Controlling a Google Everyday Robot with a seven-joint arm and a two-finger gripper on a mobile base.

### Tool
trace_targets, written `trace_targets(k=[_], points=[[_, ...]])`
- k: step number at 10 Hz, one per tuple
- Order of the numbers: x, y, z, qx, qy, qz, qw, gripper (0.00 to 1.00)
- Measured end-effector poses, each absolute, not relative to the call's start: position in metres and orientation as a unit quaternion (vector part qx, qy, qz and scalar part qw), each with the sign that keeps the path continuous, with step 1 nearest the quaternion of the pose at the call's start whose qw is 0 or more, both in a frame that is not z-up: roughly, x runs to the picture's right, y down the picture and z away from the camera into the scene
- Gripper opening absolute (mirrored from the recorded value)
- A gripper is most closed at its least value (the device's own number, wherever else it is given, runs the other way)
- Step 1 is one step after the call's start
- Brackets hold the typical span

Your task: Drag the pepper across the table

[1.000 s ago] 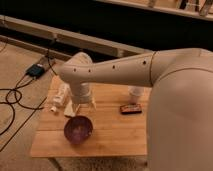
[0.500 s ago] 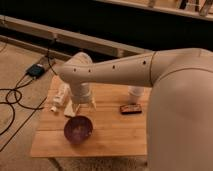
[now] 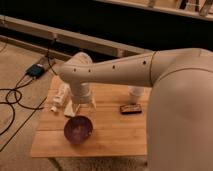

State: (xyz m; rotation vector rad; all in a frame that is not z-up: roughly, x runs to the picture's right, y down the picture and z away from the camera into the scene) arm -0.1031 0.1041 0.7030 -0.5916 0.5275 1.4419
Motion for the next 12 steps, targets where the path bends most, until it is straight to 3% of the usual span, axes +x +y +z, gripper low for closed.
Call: trace_targets(k=[7, 12], points=[[-0.095, 0.099, 0.714, -0.265, 0.233, 0.647, 0.676, 0.65], [-0.038, 0.092, 0.731, -0.235, 0.240, 0.684, 0.648, 0.65]])
